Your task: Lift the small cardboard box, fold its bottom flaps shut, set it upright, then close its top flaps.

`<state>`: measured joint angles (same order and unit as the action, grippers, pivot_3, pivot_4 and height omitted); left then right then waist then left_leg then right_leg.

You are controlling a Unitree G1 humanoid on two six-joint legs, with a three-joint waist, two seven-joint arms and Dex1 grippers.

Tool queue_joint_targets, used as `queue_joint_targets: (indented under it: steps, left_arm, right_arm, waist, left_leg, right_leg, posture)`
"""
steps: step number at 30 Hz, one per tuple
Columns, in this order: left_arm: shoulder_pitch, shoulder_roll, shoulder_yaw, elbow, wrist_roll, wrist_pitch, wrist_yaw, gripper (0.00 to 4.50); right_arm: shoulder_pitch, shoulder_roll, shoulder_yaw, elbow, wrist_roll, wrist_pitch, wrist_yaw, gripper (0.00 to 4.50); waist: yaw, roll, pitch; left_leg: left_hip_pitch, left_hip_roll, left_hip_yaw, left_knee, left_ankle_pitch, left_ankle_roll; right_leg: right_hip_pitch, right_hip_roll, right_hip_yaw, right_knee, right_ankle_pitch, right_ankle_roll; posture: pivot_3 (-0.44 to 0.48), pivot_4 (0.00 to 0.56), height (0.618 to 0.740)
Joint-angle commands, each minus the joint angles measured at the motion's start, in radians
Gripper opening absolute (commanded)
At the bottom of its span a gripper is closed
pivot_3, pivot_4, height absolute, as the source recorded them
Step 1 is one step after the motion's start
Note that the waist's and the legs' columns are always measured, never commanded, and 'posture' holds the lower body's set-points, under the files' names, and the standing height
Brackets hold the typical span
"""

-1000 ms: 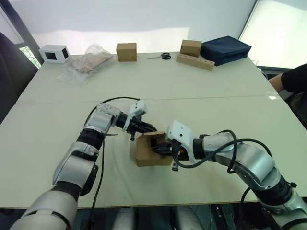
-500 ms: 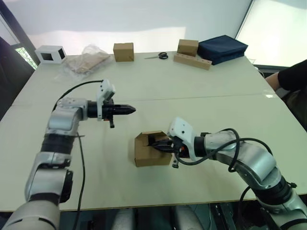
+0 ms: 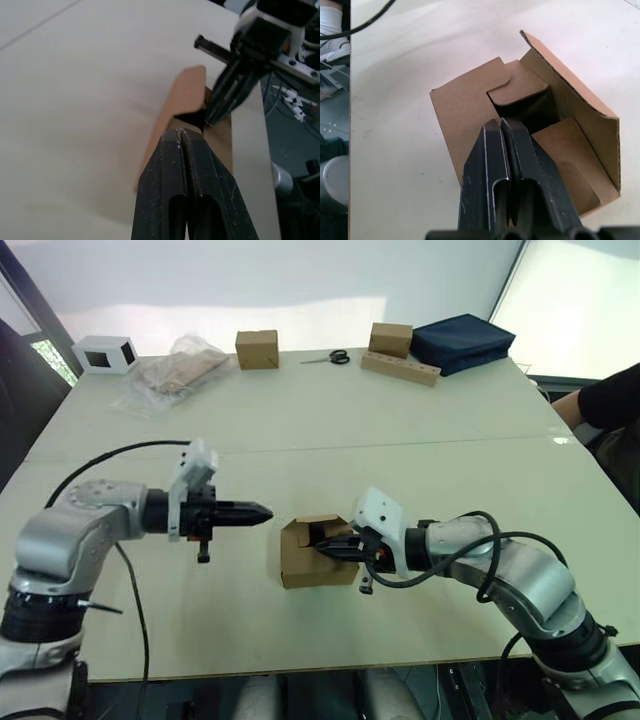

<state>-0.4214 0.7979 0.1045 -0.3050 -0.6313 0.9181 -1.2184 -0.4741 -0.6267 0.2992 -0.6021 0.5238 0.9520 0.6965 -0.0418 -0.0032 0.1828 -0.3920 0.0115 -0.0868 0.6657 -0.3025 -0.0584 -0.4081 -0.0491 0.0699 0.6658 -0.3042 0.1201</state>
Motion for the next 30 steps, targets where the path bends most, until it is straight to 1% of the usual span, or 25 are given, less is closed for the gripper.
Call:
queue_joint_targets:
  steps: [1, 4, 13, 18, 27, 30]
  left_arm:
    - [0.034, 0.034, 0.004, -0.062, -0.034, -0.014, 0.001, 0.03]
    - [0.057, 0.042, -0.014, -0.079, -0.033, -0.03, 0.008, 0.03]
    - [0.101, 0.005, -0.078, -0.132, -0.037, -0.053, 0.07, 0.03]
    - [0.112, 0.006, -0.095, -0.148, -0.046, -0.056, 0.086, 0.03]
    - [0.117, -0.003, -0.138, -0.152, -0.036, -0.07, 0.115, 0.03]
    - [0.143, 0.0, -0.151, -0.13, -0.011, -0.112, 0.106, 0.03]
  right_arm:
    - [-0.006, 0.001, -0.003, -0.009, -0.008, -0.024, 0.011, 0.0]
    - [-0.009, 0.002, -0.004, -0.003, -0.013, -0.027, 0.015, 0.0]
    - [-0.017, 0.006, -0.01, 0.002, -0.016, -0.025, 0.017, 0.0]
    - [-0.015, 0.007, -0.014, -0.003, -0.013, -0.024, 0.016, 0.0]
    - [-0.008, 0.011, -0.02, -0.011, -0.007, -0.026, 0.012, 0.0]
    - [-0.005, 0.011, -0.02, -0.014, -0.005, -0.025, 0.012, 0.0]
  waist:
    - [0.0, 0.0, 0.0]
    - [0.0, 0.0, 0.0]
    - [0.0, 0.0, 0.0]
    - [0.0, 0.0, 0.0]
    - [0.0, 0.0, 0.0]
    - [0.0, 0.0, 0.0]
  left_leg:
    - [0.0, 0.0, 0.0, 0.0, 0.0, 0.0]
    - [0.0, 0.0, 0.0, 0.0, 0.0, 0.0]
    - [0.0, 0.0, 0.0, 0.0, 0.0, 0.0]
    - [0.0, 0.0, 0.0, 0.0, 0.0, 0.0]
    - [0.0, 0.0, 0.0, 0.0, 0.0, 0.0]
    - [0.0, 0.0, 0.0, 0.0, 0.0, 0.0]
  right_leg:
    - [0.0, 0.0, 0.0, 0.0, 0.0, 0.0]
    - [0.0, 0.0, 0.0, 0.0, 0.0, 0.0]
    - [0.0, 0.0, 0.0, 0.0, 0.0, 0.0]
    - [0.0, 0.0, 0.0, 0.0, 0.0, 0.0]
    - [0.0, 0.0, 0.0, 0.0, 0.0, 0.0]
    - [0.0, 0.0, 0.0, 0.0, 0.0, 0.0]
  posture:
    - [0.0, 0.15, 0.74]
    - [0.0, 0.15, 0.74]
    - [0.0, 0.15, 0.74]
    - [0.0, 0.15, 0.74]
    - [0.0, 0.15, 0.74]
    - [0.0, 0.15, 0.74]
